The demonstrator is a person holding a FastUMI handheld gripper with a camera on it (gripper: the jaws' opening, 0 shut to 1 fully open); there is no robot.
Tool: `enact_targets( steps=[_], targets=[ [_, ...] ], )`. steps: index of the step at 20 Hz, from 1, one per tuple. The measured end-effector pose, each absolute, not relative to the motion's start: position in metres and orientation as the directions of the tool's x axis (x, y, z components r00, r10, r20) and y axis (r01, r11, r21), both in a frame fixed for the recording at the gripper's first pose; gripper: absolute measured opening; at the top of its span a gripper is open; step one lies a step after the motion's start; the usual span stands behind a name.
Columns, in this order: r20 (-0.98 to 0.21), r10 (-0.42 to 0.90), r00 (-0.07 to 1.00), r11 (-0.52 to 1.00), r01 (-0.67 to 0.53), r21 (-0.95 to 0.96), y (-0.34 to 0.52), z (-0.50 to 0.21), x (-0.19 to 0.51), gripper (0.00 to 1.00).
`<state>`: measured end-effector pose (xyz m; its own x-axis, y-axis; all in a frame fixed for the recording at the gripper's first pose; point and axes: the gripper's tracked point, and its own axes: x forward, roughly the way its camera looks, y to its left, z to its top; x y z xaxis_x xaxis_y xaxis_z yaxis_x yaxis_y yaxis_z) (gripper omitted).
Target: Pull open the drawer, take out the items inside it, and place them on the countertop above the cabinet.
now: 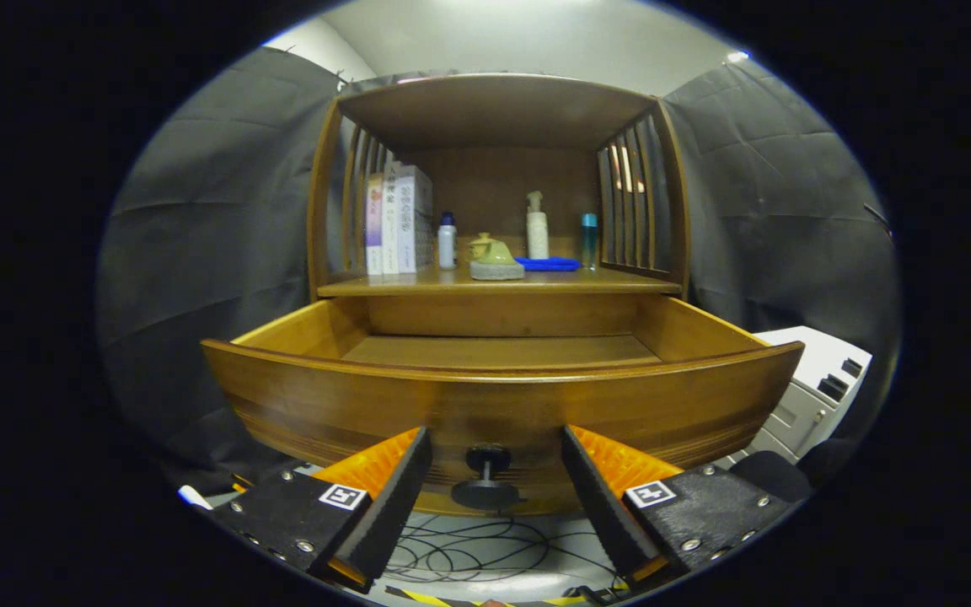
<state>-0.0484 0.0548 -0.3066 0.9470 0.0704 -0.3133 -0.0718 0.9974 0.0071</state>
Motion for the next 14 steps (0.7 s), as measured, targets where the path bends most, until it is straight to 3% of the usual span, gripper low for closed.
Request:
enact_targets(
  steps=[14],
  targets=[
    [-0.316,0.098,0.944,0.994,-0.105,-0.008,0.044,-0.306,-0.02,0.95]
  ],
)
